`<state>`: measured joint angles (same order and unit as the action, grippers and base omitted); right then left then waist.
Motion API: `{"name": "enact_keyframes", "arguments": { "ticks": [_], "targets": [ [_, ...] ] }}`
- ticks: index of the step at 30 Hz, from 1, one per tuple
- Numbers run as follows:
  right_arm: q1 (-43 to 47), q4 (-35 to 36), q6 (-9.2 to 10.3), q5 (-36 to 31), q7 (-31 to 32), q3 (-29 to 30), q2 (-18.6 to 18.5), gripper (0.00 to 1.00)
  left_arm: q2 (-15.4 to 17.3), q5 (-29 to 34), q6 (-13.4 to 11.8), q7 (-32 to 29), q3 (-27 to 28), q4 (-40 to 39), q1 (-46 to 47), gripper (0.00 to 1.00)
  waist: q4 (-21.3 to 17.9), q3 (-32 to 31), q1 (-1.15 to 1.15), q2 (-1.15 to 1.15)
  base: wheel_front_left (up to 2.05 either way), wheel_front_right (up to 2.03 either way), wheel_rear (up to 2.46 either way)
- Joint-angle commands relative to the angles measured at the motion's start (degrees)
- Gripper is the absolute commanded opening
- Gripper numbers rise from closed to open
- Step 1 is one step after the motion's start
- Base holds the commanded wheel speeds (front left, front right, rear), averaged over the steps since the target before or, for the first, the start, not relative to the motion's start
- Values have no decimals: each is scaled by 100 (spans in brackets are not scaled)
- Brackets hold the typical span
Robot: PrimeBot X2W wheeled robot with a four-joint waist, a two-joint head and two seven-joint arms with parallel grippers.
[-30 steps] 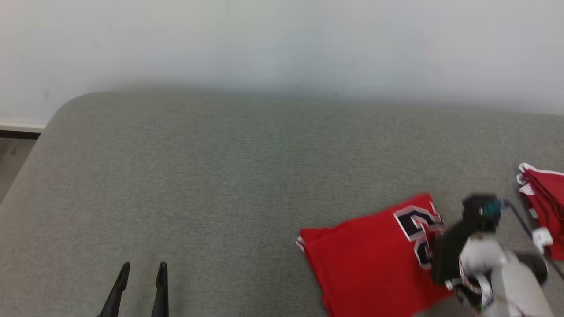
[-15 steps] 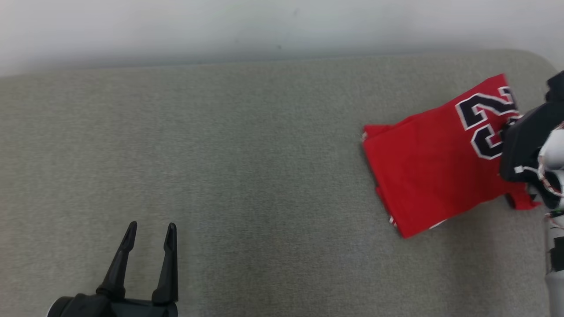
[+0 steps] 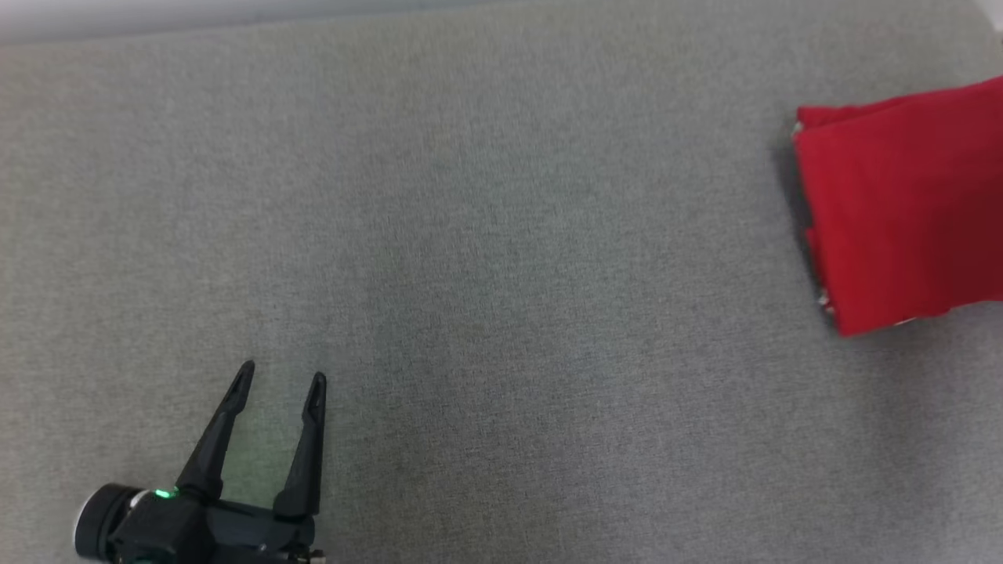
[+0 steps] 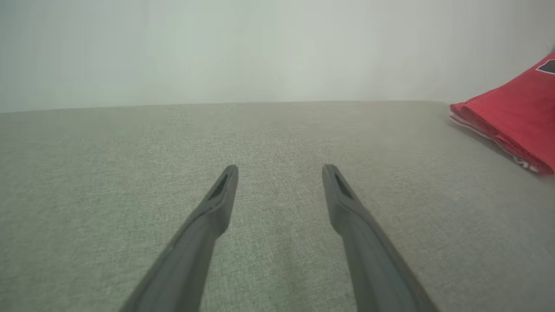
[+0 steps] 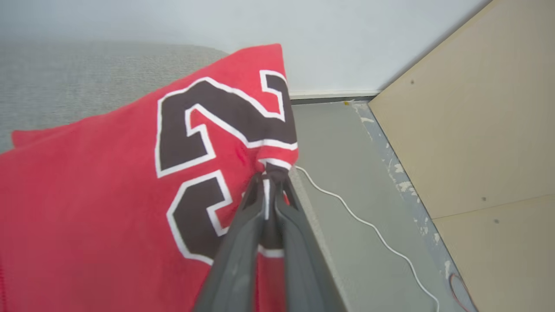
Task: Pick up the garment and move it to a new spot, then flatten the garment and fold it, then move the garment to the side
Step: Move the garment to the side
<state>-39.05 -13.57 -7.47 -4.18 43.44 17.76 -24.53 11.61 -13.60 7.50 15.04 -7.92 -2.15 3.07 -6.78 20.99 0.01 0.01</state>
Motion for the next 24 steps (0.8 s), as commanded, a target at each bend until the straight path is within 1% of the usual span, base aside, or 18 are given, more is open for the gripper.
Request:
{"name": "enact_keyframes", "arguments": {
  "ticks": [1,2,6,9,10,11,12,19,20,22,24],
  "targets": [
    [-101,-111,-4,-335,-306,68,-163,0,88,-19,-11,13,-52,-24,125,100,25,311,-1,-1,0,0,0],
    [-101,-111,-4,-335,-306,68,-163,0,88,-19,-11,13,-52,-24,125,100,25,311,-1,-1,0,0,0],
    [4,-491,-4,-973,-753,229,-467,0,205,-62,-11,13,-212,3,209,100,172,417,-1,-1,0,0,0],
    [36,-716,-4,-1205,-1139,396,-544,0,258,-87,-11,13,-218,27,218,100,228,452,-1,-1,0,0,0],
    [35,-777,-4,-1250,-1276,466,-510,13,265,-96,-11,13,-213,39,212,100,235,454,-1,-1,0,0,0],
    [32,-836,-4,-1310,-1397,507,-488,78,266,-110,-11,13,-205,53,210,100,241,452,-1,-1,0,0,0],
    [24,-881,-4,-1359,-1536,551,-473,100,266,-118,-11,13,-204,70,216,100,246,436,-1,-1,0,0,0],
    [-11,-1407,-4,-1645,-1885,655,-205,100,284,-182,-13,13,-316,61,204,100,176,74,-1,-1,0,0,0],
    [26,-1496,-4,-1608,-1918,643,-145,100,252,-277,-12,13,-293,93,142,100,163,-33,-1,-1,0,0,0],
    [95,-1581,-4,-1544,-2055,638,-67,100,263,-165,-31,13,-129,119,53,100,136,-251,-1,-1,0,0,0],
    [197,-1608,-4,-1408,-2293,584,107,100,118,-204,-23,13,21,104,-52,100,105,-537,-1,-1,0,0,0]
  ]
}}
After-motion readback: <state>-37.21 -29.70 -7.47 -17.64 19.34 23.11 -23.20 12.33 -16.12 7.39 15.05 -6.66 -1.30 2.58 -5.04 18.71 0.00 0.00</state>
